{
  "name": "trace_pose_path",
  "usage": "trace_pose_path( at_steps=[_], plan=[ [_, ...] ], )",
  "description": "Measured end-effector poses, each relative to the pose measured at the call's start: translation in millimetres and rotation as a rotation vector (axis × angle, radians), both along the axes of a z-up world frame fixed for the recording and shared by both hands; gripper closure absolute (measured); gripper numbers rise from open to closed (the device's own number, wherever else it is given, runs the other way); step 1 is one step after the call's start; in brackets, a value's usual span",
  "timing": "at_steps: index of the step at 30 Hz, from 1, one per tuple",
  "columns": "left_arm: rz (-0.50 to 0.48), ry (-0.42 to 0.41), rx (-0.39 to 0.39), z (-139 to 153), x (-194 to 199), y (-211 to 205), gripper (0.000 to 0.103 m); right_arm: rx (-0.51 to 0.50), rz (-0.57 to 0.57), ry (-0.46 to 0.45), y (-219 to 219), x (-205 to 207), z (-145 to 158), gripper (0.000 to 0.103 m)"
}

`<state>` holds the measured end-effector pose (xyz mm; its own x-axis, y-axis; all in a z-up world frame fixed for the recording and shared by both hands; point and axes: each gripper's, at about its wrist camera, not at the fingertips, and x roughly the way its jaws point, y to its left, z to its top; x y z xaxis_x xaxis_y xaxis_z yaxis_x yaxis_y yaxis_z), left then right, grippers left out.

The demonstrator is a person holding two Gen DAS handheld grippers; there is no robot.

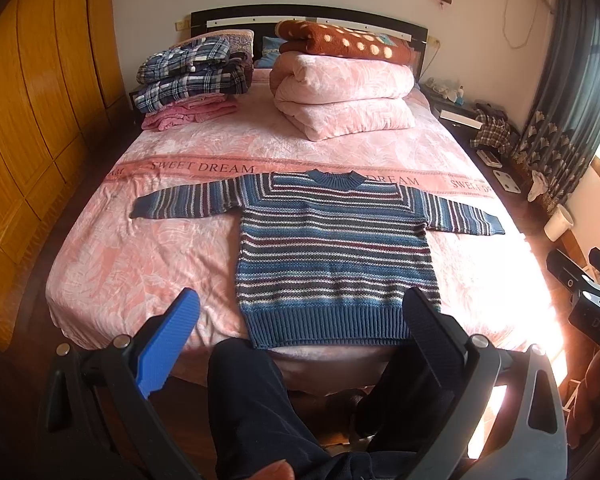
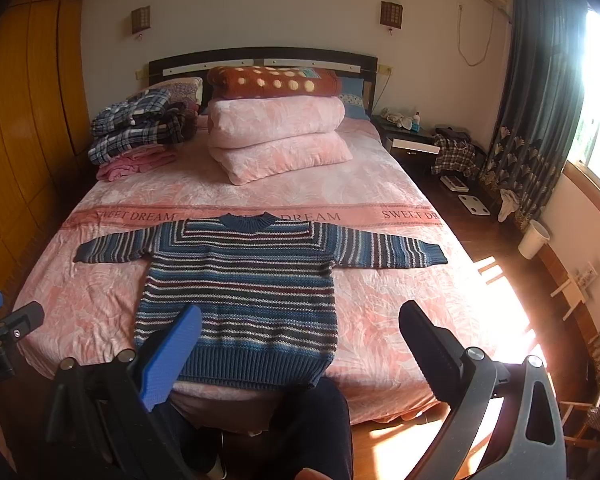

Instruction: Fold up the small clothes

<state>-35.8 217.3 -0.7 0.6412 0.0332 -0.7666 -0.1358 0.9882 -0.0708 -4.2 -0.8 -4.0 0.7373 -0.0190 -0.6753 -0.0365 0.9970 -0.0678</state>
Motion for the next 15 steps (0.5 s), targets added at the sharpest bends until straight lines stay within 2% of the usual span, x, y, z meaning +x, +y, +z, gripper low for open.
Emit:
trace_pose_path(
  at_steps=[15],
  plan=[
    [0.001,-0.011,0.01,4.4,-5.5,-2.2,0.003,0.011,0.015,-0.023,-4.7,-0.3,5.7,0.004]
  ],
)
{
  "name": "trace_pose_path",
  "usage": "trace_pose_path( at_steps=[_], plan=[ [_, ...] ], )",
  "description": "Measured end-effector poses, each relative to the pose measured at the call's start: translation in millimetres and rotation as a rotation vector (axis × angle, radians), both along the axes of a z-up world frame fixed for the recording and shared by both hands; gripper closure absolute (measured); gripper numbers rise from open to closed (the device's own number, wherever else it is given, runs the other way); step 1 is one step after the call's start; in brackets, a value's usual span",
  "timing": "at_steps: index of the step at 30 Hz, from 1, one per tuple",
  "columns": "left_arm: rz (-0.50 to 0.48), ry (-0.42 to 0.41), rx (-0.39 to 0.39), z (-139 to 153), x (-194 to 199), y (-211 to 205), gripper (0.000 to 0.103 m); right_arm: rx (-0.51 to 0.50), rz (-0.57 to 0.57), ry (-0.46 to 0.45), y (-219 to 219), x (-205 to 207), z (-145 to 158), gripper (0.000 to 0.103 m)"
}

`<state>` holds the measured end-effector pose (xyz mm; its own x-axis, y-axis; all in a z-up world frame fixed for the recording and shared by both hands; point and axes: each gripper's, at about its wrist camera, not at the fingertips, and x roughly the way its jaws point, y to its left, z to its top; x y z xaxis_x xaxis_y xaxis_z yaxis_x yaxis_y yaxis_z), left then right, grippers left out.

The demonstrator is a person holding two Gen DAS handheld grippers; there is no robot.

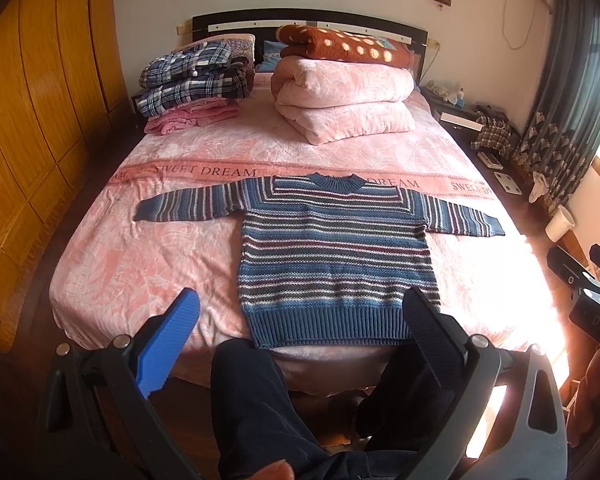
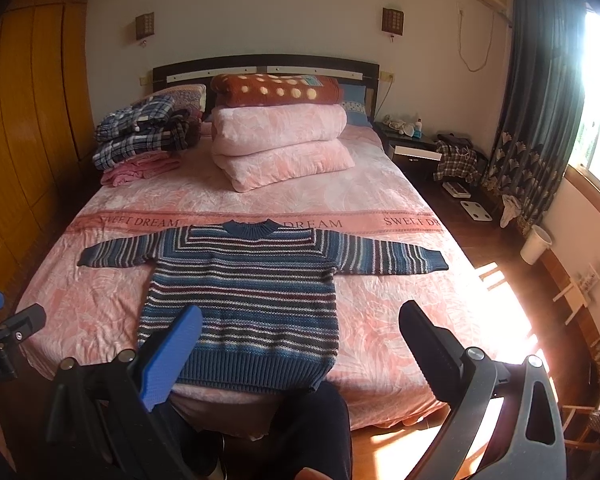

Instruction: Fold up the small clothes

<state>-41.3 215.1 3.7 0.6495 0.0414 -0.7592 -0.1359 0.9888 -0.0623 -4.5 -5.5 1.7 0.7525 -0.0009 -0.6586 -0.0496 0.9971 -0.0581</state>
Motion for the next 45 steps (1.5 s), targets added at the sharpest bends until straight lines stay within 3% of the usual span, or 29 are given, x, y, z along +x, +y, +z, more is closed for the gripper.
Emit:
trace_pose_path(
  at_steps=[8,19,23,25,27,29,31,33,36,42,45],
  plan=[
    [0.0,0.012,-0.042,-7,5,10,0.003,-0.009,-0.003,0.02,-2,5,-4,0.004],
    [-0.006,0.109,-0.094,-43,60,14,0.003,-0.036,-0.036,0.074,-14,56,-26,0.004],
    [-0.115,0.071,-0.205,-64,84,11,0.003,-0.005,0.042,-0.02,-31,81,-60,0.004],
    [-0.18,0.069,-0.204,-77,100,3,0.003,0.006,0.026,0.085,-51,114,-96,0.004],
    [-0.227,0.081,-0.183,-86,115,-7,0.003,0.086,-0.017,0.171,-86,142,-131,0.004],
    [-0.263,0.078,-0.192,-92,127,-17,0.003,0.134,-0.09,0.196,-129,169,-161,0.005],
    [-0.289,0.089,-0.199,-97,141,-26,0.003,0.205,-0.15,0.249,-177,197,-190,0.014],
    [-0.307,0.075,-0.212,-100,154,-34,0.003,0.356,-0.226,0.312,-233,224,-223,0.033],
    [-0.35,0.046,-0.28,-108,172,-43,0.003,0.586,-0.341,0.357,-314,265,-268,0.04],
    [-0.379,0.046,-0.389,-134,210,-57,0.003,1.097,-0.553,0.27,-450,328,-353,0.055],
    [-0.367,0.06,-0.408,-151,225,-58,0.003,1.24,-0.649,0.218,-491,354,-389,0.056]
  ],
)
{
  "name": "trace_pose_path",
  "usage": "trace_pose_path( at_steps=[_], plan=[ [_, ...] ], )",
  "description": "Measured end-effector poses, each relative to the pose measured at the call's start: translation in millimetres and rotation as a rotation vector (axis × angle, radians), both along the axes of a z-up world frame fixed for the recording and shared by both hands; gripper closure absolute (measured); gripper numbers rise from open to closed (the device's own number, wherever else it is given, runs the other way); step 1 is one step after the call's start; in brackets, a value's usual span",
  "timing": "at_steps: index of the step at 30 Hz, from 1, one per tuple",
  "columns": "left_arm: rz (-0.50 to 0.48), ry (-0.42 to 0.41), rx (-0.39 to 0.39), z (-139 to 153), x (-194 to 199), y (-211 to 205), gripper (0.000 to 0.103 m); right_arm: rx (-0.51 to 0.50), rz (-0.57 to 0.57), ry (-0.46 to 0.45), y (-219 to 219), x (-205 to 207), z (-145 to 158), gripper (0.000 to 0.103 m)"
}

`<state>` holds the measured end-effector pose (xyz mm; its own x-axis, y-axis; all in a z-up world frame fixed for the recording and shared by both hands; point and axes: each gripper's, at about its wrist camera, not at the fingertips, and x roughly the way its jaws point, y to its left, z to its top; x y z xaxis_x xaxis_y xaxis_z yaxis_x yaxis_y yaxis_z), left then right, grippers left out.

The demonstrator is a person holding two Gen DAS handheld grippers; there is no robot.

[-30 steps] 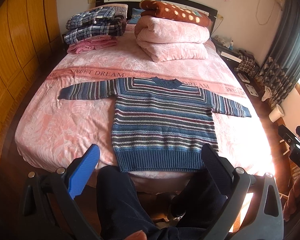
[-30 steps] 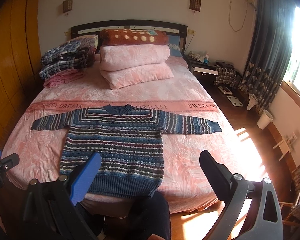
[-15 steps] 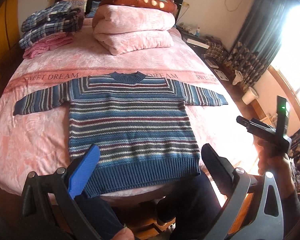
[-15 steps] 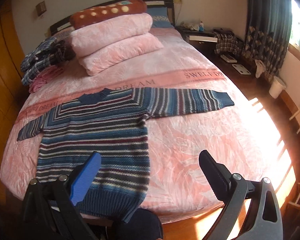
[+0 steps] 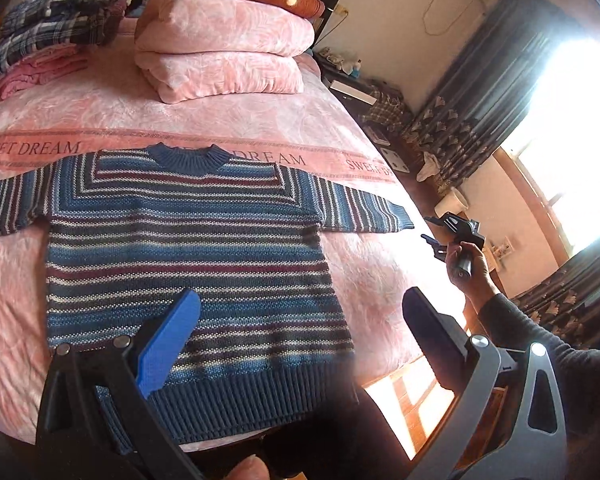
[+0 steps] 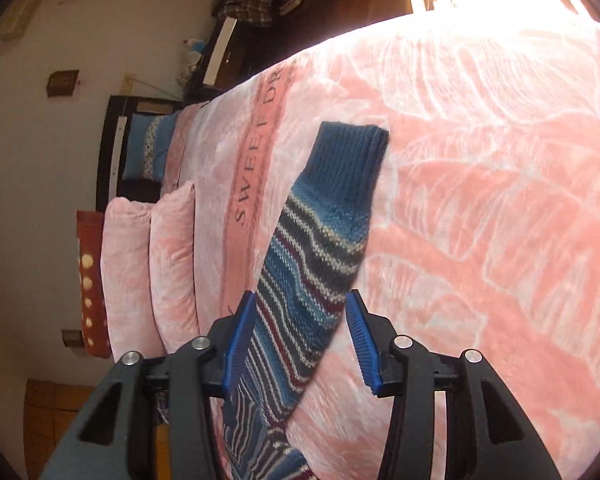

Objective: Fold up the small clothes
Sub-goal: 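Grasp the striped sweater's sleeve cuff with the right tool, then fold the held sleeve across the sweater body with the right tool, release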

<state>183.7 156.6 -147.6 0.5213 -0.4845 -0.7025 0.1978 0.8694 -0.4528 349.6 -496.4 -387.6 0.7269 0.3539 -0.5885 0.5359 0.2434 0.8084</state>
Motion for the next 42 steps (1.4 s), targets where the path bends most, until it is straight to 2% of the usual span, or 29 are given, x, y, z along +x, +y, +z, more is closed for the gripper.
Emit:
trace_pose_path(
  at_steps=[4,9,13,16,17,19,20,21,25,30,33,36,38,42],
  plan=[
    [0.027,0.046,-0.01,-23,17,6,0.003,0.024,-0.063,0.021,-23,31,-31,0.056],
    [0.057,0.106,-0.013,-50,34,13,0.003,0.007,-0.077,0.083,-35,53,-63,0.057],
    [0.078,0.129,-0.053,-62,43,18,0.003,0.015,-0.09,0.059,-41,62,-73,0.06],
    [0.094,0.144,-0.112,-71,46,24,0.003,-0.006,-0.063,0.048,-41,72,-71,0.06],
    [0.1,0.153,-0.134,-75,48,25,0.003,-0.007,-0.061,0.044,-42,75,-71,0.063],
    [0.113,0.172,-0.179,-79,50,29,0.003,-0.003,-0.066,0.042,-43,77,-70,0.075],
    [0.12,0.176,-0.196,-80,50,31,0.003,-0.005,-0.066,0.041,-43,78,-69,0.085],
    [0.125,0.179,-0.206,-81,49,33,0.003,-0.015,-0.064,0.033,-43,78,-65,0.089],
    [0.143,0.157,-0.169,-78,41,38,0.003,-0.104,-0.026,-0.024,-32,83,-28,0.092],
    [0.156,0.131,-0.131,-74,34,49,0.002,-0.225,0.06,-0.114,3,96,45,0.092],
    [0.167,0.106,-0.137,-70,30,57,0.002,-0.281,0.119,-0.183,35,104,88,0.092],
    [0.172,0.133,-0.116,-70,29,63,0.002,-0.305,0.173,-0.248,69,108,122,0.092],
    [0.214,0.167,-0.091,-73,29,71,0.003,-0.317,0.21,-0.285,93,111,141,0.092],
    [0.224,0.206,-0.073,-83,31,89,0.003,-0.351,0.296,-0.351,151,112,168,0.092]
  ],
)
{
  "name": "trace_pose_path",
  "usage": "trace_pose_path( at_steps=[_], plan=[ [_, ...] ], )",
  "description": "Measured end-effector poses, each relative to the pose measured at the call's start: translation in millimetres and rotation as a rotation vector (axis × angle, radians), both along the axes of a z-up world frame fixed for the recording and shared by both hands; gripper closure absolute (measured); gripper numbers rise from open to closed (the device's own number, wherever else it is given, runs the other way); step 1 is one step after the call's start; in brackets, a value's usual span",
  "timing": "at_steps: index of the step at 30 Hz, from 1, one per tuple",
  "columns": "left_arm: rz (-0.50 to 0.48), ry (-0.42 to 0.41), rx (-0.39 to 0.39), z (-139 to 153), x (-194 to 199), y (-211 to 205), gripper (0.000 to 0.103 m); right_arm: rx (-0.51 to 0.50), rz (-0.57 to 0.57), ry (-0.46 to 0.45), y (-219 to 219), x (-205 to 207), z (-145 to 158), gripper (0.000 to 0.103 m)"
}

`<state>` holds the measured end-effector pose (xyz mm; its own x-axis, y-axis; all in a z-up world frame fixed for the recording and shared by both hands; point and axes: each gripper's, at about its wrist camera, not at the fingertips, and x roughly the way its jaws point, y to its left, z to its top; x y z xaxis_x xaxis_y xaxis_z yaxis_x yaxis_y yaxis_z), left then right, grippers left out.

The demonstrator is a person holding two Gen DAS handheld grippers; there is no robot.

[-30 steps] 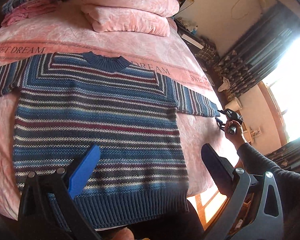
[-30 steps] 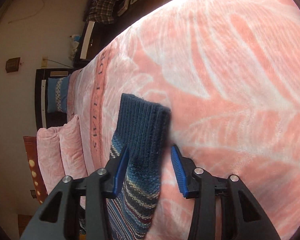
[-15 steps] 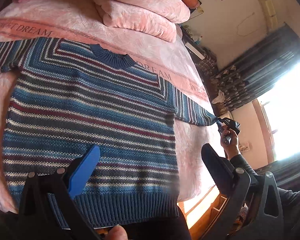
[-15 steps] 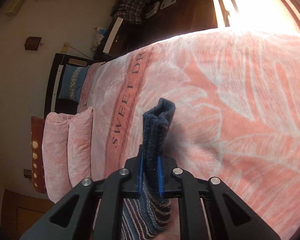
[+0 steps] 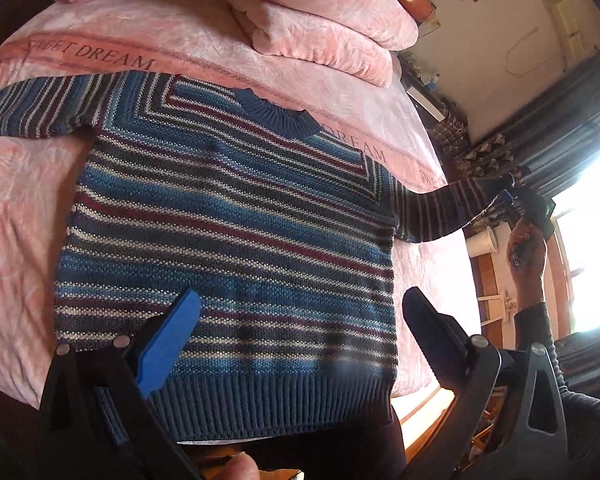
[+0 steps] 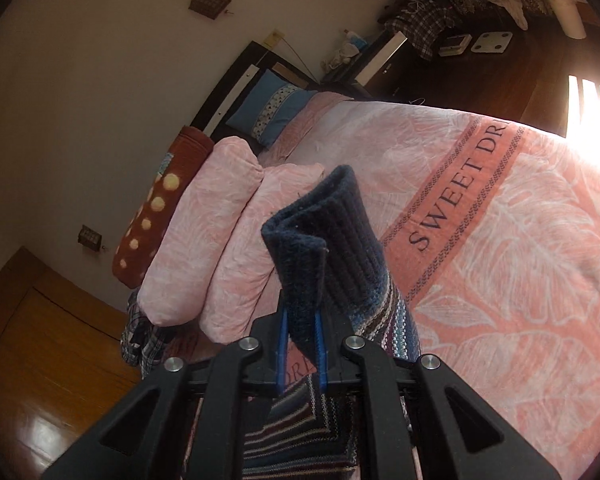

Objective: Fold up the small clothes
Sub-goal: 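Fold the held sleeve across the sweater body with the right tool, release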

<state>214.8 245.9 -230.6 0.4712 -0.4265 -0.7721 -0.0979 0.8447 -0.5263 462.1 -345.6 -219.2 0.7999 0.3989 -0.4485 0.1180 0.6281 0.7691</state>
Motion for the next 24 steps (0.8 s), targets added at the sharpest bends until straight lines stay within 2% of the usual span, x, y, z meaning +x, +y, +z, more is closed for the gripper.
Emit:
trace_pose_path(
  at_steps=[5,12,14,19,24],
  plan=[
    [-0.002,0.005,-0.018,-6,11,14,0.003,-0.019,0.099,-0.052,73,4,15,0.092],
    [0.012,-0.022,-0.086,-7,37,25,0.003,-0.068,0.232,-0.041,176,13,0,0.092],
    [0.021,-0.026,-0.124,-9,47,29,0.003,-0.097,0.275,-0.028,206,16,-10,0.092],
    [0.003,-0.038,-0.143,-17,73,29,0.003,-0.235,0.373,0.024,285,17,-44,0.092],
    [0.0,-0.026,-0.226,-35,109,32,0.003,-0.339,0.489,0.109,358,17,-102,0.092]
  ],
)
